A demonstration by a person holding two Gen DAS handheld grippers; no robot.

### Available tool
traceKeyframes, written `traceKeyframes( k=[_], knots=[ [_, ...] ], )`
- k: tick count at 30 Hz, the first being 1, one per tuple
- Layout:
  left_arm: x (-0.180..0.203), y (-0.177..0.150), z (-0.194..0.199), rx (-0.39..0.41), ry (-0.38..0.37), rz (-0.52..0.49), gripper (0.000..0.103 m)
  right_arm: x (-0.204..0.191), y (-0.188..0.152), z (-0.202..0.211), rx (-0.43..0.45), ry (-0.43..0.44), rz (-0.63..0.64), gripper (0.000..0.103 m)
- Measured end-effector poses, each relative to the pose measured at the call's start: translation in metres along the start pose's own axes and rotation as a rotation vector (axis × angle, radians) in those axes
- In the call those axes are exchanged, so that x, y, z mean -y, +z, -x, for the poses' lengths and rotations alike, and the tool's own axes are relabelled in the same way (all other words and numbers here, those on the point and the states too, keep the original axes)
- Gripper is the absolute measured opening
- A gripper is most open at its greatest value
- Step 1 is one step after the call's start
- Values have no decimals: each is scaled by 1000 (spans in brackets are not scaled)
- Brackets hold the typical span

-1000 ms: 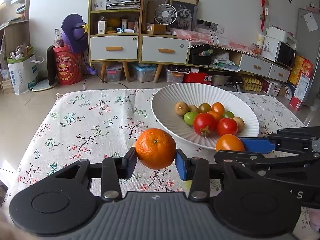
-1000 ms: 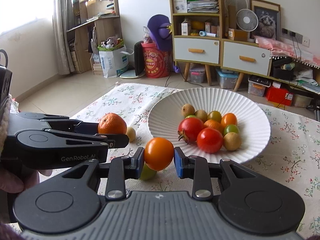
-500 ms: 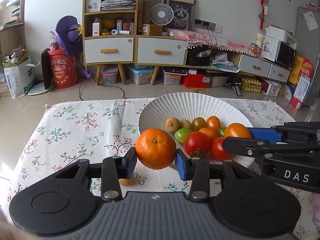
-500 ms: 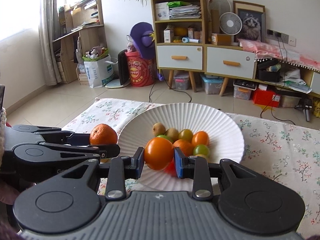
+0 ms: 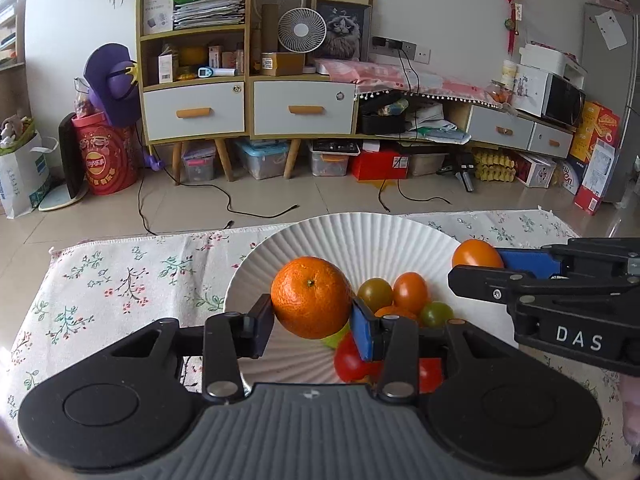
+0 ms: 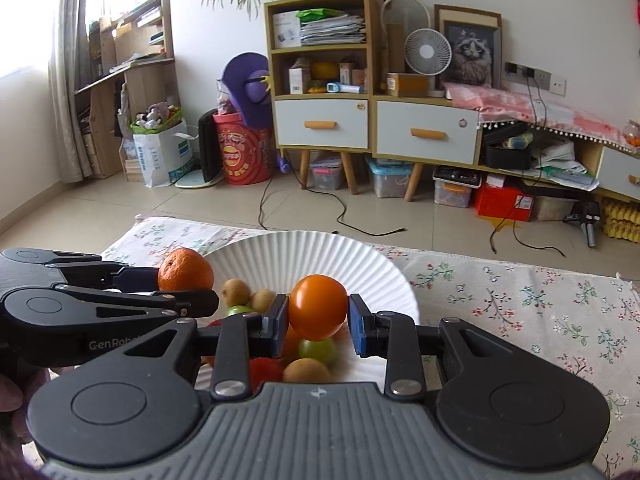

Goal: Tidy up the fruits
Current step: 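Carry the mandarin in the left tool and orange tomato in the right tool over the plate, then open the left tool to drop the mandarin while the right tool drops the orange tomato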

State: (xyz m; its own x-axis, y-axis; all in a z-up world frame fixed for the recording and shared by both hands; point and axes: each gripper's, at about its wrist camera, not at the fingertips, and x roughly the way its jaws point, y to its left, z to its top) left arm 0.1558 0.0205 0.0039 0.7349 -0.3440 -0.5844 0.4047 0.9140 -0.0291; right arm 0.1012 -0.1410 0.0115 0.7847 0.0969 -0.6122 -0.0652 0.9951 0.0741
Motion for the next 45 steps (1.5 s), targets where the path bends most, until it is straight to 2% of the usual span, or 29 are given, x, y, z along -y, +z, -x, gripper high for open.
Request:
traceKeyframes(
  k=[9,19,23,31,35,38,41,45],
  knots=[
    [13,16,-26,-18,-12,-19,39,12,-1,-11,-11,-11,4,28],
    [11,28,-55,-98,-80,57,39,19,-3,-17,-32,7,-1,29],
    [12,29,-61,-123,-83,73,39,21,-3,-19,-35,11,-6,28],
    [19,33,-63,-132,-75,34,39,22,1,-20,-35,12,-6,29],
    [19,35,-56,-101,-69,19,41,23,4,-15,-25,11,-18,32],
    [20,38,-47,-85,-70,7,47,23,5,-12,-22,6,-27,39],
    [18,39,-37,-71,-65,-1,57,22,6,-9,-26,-2,-27,42],
    [12,38,-25,-57,-49,12,65,21,8,-2,-27,-3,-26,49]
  ],
)
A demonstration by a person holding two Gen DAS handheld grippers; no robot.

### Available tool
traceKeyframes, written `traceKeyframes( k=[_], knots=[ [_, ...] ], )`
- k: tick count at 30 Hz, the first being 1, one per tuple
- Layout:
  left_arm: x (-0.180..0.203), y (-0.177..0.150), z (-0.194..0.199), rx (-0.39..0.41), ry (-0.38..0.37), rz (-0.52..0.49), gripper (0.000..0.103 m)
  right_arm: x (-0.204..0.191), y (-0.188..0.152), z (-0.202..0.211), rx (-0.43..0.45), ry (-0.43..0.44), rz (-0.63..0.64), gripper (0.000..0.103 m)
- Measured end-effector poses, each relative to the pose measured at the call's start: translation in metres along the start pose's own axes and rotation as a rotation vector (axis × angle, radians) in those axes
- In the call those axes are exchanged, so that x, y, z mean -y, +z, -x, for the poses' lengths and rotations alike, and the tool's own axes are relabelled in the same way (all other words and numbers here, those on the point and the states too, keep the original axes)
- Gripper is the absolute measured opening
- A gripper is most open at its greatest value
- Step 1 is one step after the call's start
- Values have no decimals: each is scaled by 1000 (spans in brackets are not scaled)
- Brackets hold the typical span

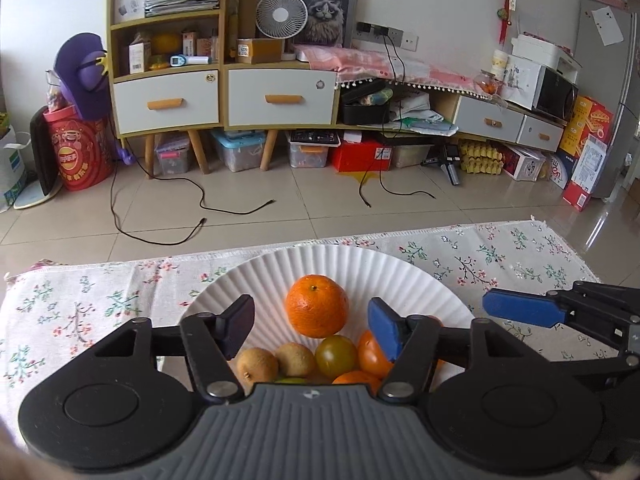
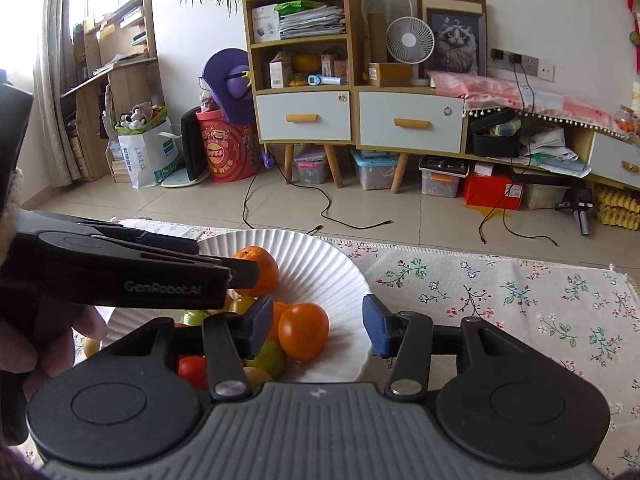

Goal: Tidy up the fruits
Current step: 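Open the left tool to drop the mandarin while the right tool drops the orange tomato, then move the left tool to the small tan kiwi while the right tool moves to the green tomato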

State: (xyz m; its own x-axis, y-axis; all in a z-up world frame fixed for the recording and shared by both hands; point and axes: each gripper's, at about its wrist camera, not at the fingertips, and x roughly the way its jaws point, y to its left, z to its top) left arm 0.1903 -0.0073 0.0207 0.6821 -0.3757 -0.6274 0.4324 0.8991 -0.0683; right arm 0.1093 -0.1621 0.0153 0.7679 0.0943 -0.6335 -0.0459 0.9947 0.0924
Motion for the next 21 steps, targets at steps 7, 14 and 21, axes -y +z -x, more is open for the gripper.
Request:
traceKeyframes(
  k=[7,14,21],
  knots=[
    [-9,-11,21,5,28,-1,70,-9,-2,12,-6,8,11,55],
    [-22,-25,40,4,54,34,79,-18,-10,22,-16,2,11,60],
    [-36,-40,57,1,80,62,83,-27,-17,32,-17,12,4,64]
  ],
)
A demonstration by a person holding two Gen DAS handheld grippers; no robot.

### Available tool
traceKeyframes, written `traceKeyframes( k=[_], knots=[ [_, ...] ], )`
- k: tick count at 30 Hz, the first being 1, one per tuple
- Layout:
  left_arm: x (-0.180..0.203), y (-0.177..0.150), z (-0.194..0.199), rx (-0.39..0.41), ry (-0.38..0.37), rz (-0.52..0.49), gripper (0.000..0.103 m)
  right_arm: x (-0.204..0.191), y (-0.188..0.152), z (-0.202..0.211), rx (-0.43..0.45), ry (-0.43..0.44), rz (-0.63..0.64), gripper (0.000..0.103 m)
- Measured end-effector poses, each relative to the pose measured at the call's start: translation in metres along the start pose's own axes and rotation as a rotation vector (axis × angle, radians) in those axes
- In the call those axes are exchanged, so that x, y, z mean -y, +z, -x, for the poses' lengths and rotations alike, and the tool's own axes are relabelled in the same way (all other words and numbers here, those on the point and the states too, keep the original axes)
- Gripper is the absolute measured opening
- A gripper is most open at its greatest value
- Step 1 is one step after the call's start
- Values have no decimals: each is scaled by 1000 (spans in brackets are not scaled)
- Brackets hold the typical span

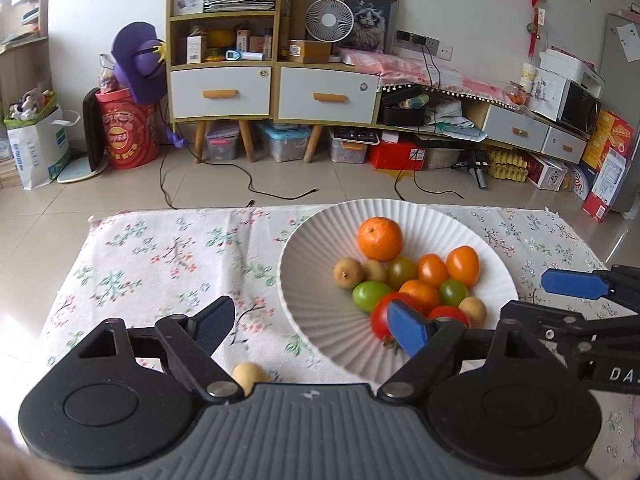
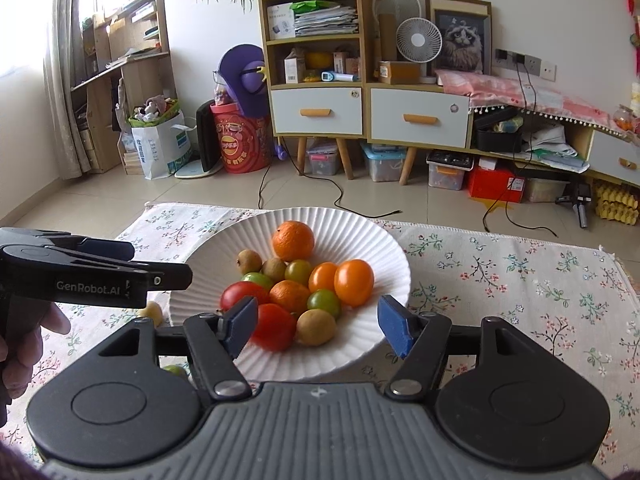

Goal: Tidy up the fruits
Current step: 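Move the left tool to the small tan kiwi while the right tool moves to the green tomato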

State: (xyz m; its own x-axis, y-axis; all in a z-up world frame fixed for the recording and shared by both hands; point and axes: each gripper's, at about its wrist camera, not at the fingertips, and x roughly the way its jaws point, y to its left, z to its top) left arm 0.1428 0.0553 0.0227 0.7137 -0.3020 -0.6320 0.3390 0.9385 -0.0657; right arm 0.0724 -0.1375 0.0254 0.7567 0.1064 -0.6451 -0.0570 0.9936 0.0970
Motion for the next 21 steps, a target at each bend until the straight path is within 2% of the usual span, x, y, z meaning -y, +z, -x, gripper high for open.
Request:
traceKeyframes(
  k=[5,13,18,21],
  knots=[
    [-11,-10,10,-8,14,23,86,-6,-6,6,1,7,-8,66],
    [-24,-27,18,-12,38,55,99,-19,-23,12,-3,39,19,76],
    [-29,-39,19,-9,49,43,99,-33,-32,14,-6,76,30,87],
    [-31,-47,17,-15,55,40,99,-40,-38,13,-22,100,26,89]
  ],
)
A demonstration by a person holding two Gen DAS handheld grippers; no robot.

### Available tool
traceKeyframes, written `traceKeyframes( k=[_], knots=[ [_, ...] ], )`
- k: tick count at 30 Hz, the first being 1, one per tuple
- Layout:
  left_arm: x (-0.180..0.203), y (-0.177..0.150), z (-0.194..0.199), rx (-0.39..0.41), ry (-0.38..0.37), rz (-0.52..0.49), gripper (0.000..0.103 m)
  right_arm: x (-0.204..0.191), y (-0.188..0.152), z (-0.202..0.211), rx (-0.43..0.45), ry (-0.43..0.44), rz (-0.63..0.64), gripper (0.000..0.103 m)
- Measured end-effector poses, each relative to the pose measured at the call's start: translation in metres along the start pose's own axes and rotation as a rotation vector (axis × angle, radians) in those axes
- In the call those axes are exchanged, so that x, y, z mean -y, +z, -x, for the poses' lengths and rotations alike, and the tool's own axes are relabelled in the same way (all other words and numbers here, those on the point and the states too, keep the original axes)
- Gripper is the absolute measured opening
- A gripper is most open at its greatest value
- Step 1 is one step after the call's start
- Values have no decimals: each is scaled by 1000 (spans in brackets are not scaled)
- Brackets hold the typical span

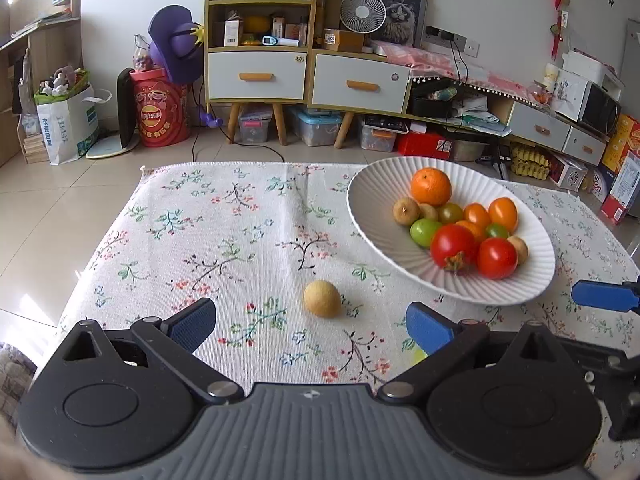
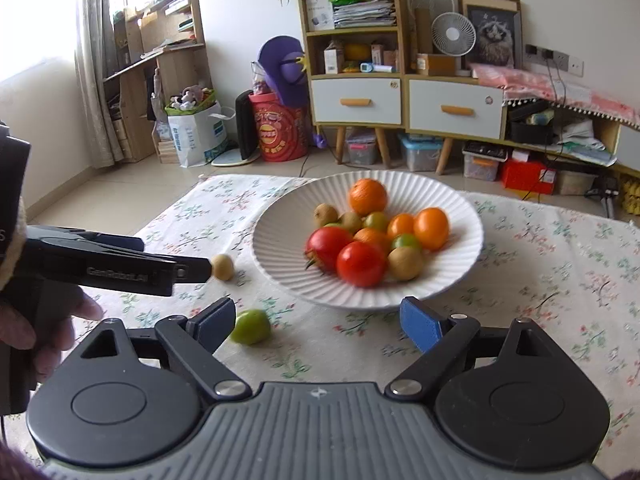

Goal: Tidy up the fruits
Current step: 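Move the left tool to the small tan kiwi while the right tool moves to the green tomato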

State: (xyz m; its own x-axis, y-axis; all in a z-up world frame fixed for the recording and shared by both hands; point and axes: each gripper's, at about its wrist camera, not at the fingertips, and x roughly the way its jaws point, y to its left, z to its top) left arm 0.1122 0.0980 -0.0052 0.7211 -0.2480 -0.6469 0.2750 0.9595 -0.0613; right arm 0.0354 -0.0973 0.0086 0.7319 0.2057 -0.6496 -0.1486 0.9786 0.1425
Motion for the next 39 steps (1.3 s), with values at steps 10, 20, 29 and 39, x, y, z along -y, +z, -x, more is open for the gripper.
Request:
traceKeyframes(
  k=[10,20,29,39],
  knots=[
    [-5,-18,-18,-32,27,-67,99,-11,-14,-14,-61,32,47,91],
    [-2,-19,-33,9,23,-48,98,-13,-26,-28,-100,6,86,91],
    [6,-12,-38,56,15,-36,77,-19,-26,-35,-79,-19,135,93],
    [4,-9,-38,69,4,-31,48,-25,-20,-42,-77,-24,143,89]
  ],
)
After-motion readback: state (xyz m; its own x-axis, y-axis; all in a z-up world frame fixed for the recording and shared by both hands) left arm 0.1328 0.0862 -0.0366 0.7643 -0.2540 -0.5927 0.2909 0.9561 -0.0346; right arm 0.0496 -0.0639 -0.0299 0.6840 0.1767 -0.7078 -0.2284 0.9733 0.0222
